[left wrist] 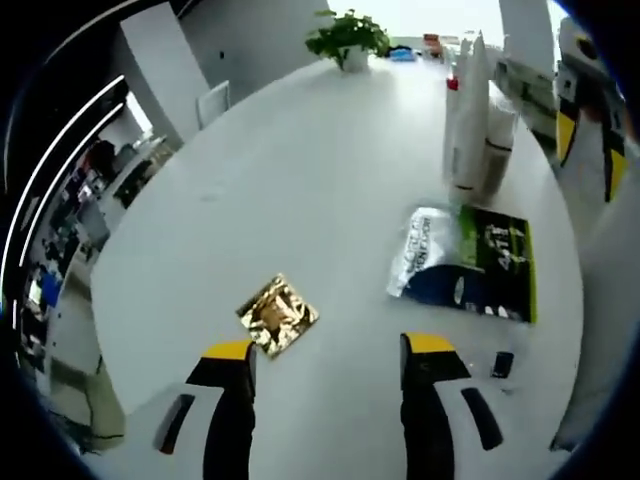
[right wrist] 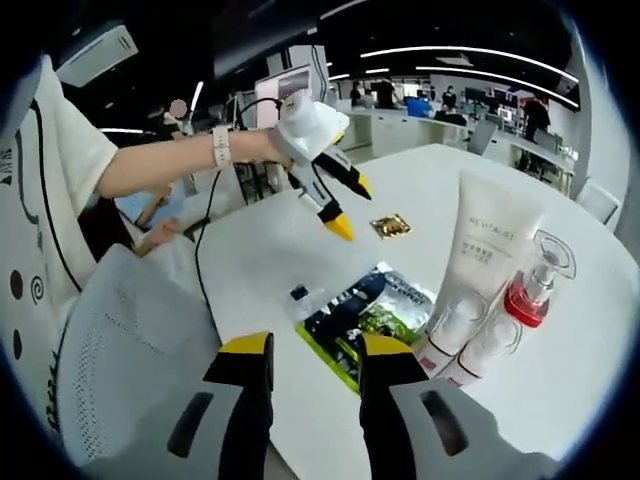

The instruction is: Arrange the skincare products in the storage area until every visible bottle or jar stands upright without overlapping.

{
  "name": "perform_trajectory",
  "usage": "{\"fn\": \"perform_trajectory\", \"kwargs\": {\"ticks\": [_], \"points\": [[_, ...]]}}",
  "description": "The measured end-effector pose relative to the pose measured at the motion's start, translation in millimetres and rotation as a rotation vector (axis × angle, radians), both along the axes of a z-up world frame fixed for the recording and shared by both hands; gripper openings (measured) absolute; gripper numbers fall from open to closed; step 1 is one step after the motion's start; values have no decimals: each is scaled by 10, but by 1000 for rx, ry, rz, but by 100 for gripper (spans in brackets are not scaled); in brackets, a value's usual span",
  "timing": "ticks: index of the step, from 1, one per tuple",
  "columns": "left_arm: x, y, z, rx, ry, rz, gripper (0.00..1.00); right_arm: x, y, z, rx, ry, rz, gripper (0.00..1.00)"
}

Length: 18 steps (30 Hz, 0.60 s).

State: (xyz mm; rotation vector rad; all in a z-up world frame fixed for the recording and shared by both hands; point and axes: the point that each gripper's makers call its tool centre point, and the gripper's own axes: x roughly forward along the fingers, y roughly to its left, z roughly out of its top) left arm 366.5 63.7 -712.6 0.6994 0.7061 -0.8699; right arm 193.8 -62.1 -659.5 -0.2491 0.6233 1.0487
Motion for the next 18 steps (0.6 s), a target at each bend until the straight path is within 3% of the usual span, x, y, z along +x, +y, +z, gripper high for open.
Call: {"fn": "perform_trajectory", "kwargs": {"ticks": [4, 7, 9, 15, 18], "points": [[136, 22, -35, 53, -36, -111, 53, -5, -1, -20, 5, 12, -9, 33], [210, 94, -90, 127, -37, -131, 51, -18, -1, -31, 11, 20, -12, 33], [231, 68, -104, 133, -37, -177, 52, -32, -3, -45, 10, 25, -11, 33], [312, -4, -128, 132, -41, -215, 51, -47, -15, -80, 19, 47, -17, 33], [389, 15, -186, 168, -54, -277, 51, -49, -20, -87, 22, 52, -21, 32]]}}
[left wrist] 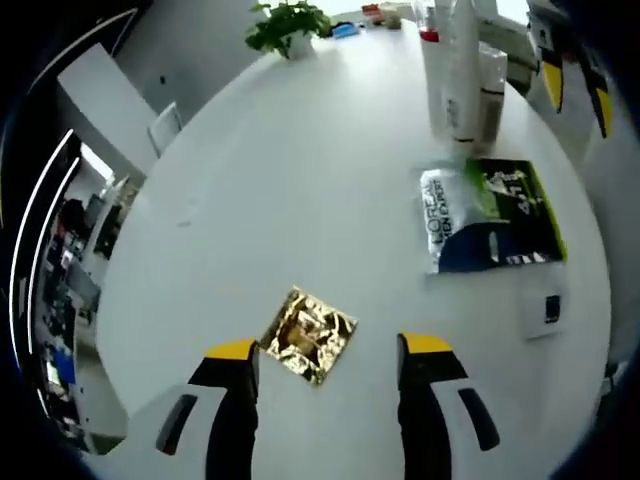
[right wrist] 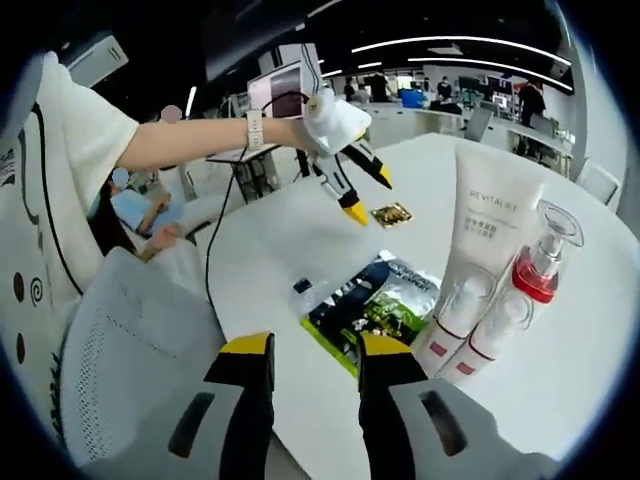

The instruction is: Arrange the skincare products in the storage area until every visible bottle or jar stands upright without overlapping.

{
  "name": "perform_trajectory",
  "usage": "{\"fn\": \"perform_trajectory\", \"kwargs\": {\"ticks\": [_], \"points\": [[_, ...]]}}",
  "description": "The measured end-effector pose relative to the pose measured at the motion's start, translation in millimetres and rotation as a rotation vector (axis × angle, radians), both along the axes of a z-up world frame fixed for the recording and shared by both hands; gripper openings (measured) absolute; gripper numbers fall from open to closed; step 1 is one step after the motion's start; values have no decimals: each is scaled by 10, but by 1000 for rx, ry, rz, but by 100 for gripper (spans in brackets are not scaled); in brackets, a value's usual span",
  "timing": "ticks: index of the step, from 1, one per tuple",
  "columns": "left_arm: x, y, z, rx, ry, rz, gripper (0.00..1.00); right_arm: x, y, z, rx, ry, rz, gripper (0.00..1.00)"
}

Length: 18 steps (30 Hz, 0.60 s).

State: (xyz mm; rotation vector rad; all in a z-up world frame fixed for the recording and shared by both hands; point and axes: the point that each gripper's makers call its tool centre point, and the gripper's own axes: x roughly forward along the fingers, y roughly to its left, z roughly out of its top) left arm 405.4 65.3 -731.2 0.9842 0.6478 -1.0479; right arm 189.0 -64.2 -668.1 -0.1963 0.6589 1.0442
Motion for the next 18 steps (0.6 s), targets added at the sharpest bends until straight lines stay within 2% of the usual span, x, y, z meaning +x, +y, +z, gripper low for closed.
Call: {"fn": "perform_trajectory", "kwargs": {"ticks": [2, 5, 7, 9, 12, 13, 18], "points": [[26, -15, -16, 14, -1, -10, 50, -7, -3, -14, 6, 9, 0, 32], [58, -70, -36, 0, 11, -57, 49, -15, -10, -49, 5, 23, 2, 32], [115, -39, -71, 40, 2, -66, 49, -27, -3, -61, 10, 32, 4, 32], [182, -2, -120, 87, -4, -109, 49, -35, 2, -68, 13, 38, 4, 32], [199, 26, -172, 112, 33, -148, 50, -46, 6, -92, 21, 53, 2, 32], [163, 25, -190, 124, 59, -183, 50, -48, 4, -102, 22, 58, 2, 32], [261, 29, -221, 150, 81, -216, 49, -69, 20, -129, 24, 72, 4, 31]]}}
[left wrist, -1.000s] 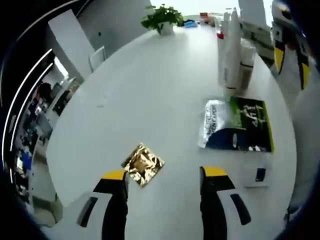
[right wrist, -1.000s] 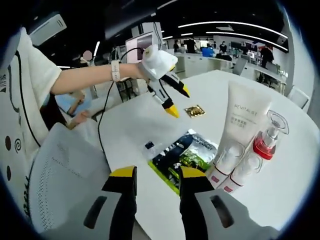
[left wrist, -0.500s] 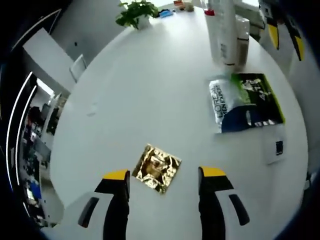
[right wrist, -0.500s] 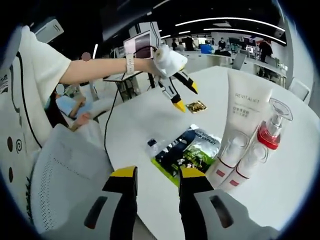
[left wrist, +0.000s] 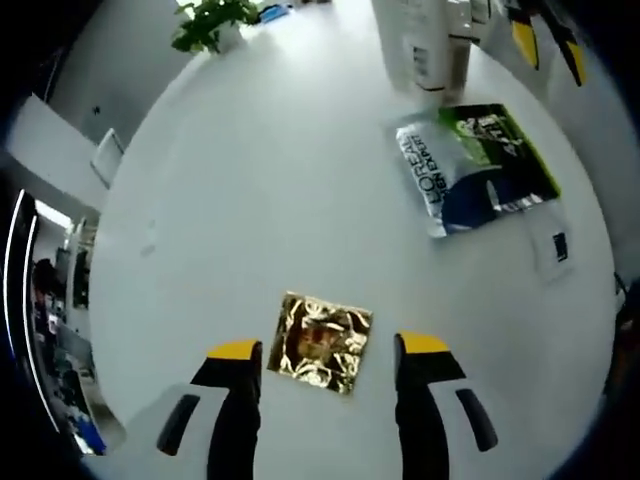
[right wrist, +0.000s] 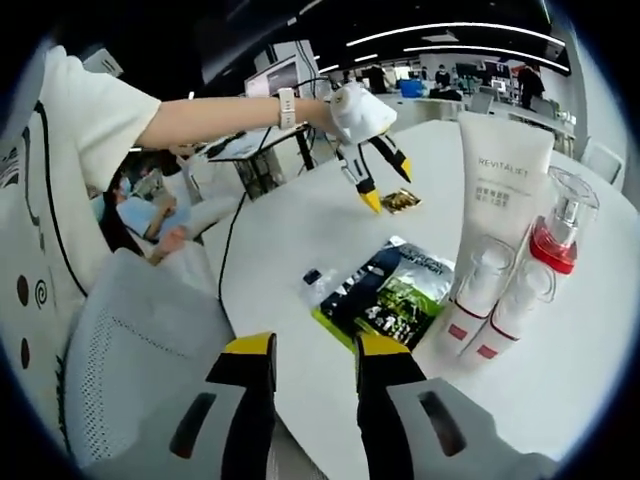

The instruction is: Arrange the skincare products in the storage area until every visible bottle or jar stands upright without overlapping.

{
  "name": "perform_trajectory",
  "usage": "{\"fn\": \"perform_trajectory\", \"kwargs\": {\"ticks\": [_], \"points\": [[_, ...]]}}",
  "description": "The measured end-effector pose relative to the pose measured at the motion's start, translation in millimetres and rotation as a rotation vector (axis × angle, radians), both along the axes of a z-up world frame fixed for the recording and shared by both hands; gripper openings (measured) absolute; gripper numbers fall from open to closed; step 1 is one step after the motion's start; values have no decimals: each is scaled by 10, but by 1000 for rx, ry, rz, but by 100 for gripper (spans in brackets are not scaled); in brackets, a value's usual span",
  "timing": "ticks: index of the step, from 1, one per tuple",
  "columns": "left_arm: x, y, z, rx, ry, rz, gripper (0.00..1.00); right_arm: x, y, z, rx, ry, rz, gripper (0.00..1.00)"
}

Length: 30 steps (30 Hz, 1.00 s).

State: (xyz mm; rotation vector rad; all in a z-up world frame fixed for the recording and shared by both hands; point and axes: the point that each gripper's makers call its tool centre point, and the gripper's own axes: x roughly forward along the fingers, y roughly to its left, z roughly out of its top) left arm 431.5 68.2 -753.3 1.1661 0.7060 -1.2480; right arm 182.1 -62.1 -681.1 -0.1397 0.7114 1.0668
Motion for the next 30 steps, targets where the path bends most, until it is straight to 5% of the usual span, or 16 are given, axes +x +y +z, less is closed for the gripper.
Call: {"fn": "perform_trajectory", "kwargs": {"ticks": [14, 18, 30], "points": [[-29, -73, -77, 22, 140, -62, 46, 0, 1, -59, 9, 38, -2, 30], [-42, -68, -127, 48, 228, -65, 41, -6, 14, -74, 8, 47, 1, 30], [50, 74, -198, 169, 238, -172, 43, 16, 64, -79, 16, 61, 2, 28]]}}
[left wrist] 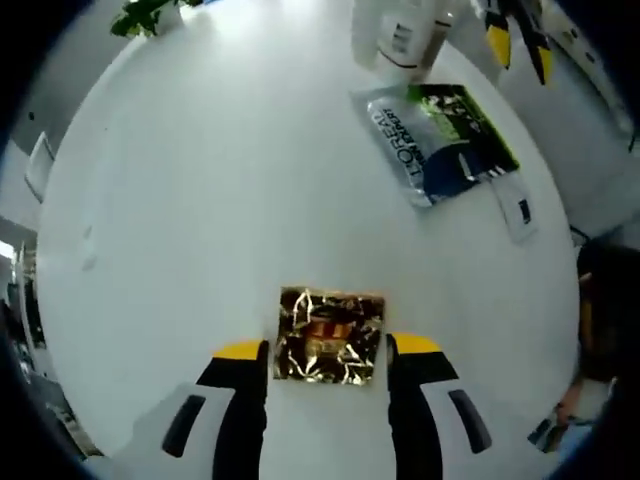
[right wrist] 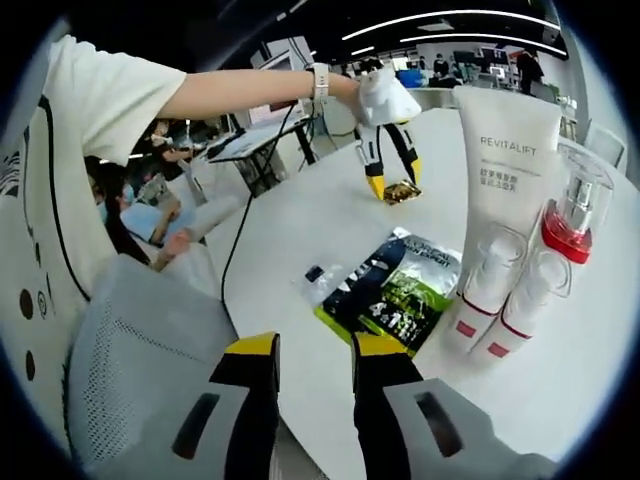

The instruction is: Arrange the skincare products in the storage area until every visible bottle or jar stands upright without overlapping.

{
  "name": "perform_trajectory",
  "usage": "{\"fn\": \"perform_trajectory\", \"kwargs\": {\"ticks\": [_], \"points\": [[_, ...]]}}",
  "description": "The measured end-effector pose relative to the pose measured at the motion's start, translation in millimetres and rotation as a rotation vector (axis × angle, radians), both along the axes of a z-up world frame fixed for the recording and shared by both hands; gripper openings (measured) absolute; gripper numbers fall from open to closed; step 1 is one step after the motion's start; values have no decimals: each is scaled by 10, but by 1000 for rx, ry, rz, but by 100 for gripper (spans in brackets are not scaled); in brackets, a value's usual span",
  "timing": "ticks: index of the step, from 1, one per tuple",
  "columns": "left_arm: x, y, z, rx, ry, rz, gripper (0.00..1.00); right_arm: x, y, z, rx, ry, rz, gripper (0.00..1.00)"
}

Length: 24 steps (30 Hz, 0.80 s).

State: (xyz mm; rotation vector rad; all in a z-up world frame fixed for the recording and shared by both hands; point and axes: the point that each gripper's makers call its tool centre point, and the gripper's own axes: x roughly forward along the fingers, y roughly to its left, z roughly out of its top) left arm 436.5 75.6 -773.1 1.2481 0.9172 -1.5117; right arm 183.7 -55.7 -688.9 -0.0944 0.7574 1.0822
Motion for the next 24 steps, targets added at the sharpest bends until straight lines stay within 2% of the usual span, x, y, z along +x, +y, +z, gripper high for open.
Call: {"fn": "perform_trajectory", "kwargs": {"ticks": [3, 4, 7, 13, 16, 21, 24], "points": [[7, 3, 8, 16, -4, -30, 42, -11, 13, -16, 2, 6, 6, 28], [-75, -15, 29, 24, -8, -50, 42, -21, 24, -19, 1, 6, 9, 28], [-128, -25, 56, 24, -9, -69, 41, -44, 46, -19, 4, 11, 12, 28], [-280, -49, 104, 27, -11, -42, 40, -65, 53, -27, 5, 15, 10, 27], [-252, -28, 105, 18, -4, -6, 39, -72, 50, -22, 4, 13, 10, 27], [-330, -24, 116, 23, -9, -18, 34, -72, 33, -5, 8, 10, 1, 27], [-250, -2, 89, 37, -13, -4, 33, -76, 24, -17, 4, 10, 0, 27]]}}
